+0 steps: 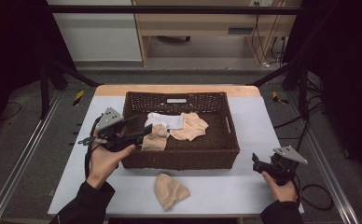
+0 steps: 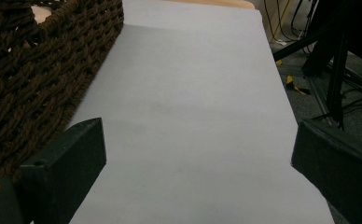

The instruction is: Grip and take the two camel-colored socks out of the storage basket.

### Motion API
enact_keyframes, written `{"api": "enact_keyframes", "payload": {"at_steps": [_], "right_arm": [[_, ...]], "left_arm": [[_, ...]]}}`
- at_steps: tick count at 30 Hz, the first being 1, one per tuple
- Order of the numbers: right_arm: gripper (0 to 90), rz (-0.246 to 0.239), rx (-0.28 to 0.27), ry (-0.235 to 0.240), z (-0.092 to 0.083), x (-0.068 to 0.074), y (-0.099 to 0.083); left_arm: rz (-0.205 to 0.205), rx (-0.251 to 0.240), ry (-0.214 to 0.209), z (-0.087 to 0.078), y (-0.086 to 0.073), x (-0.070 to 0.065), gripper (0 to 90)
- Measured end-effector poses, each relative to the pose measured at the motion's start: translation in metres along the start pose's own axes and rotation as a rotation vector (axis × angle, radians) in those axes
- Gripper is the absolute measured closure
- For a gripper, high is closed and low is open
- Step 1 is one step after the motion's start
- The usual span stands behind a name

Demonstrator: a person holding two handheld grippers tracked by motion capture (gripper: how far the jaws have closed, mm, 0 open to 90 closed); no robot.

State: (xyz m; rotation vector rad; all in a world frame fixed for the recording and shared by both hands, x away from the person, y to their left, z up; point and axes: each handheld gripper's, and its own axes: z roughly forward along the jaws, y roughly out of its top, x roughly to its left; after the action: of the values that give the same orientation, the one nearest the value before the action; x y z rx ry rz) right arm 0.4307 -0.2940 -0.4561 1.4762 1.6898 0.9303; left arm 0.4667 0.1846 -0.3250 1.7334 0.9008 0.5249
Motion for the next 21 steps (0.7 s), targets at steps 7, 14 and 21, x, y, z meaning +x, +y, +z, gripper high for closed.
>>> {"api": "enact_keyframes", "payload": {"at_steps": [7, 14, 21], "right_arm": [[3.4, 0.004, -0.001, 0.0, 0.0, 0.0, 0.001], [3.5, 0.003, 0.002, 0.002, 0.001, 0.001, 0.001], [3.5, 0.004, 0.001, 0.003, 0.001, 0.0, 0.001]], "left_arm": [[0.022, -0.004, 0.054, 0.025, 0.011, 0.01, 36.6], [0.041, -0.014, 0.089, 0.051, 0.016, 0.02, 38.4], [0.022, 0.014, 0.127, 0.078, 0.011, 0.036, 39.9]]}}
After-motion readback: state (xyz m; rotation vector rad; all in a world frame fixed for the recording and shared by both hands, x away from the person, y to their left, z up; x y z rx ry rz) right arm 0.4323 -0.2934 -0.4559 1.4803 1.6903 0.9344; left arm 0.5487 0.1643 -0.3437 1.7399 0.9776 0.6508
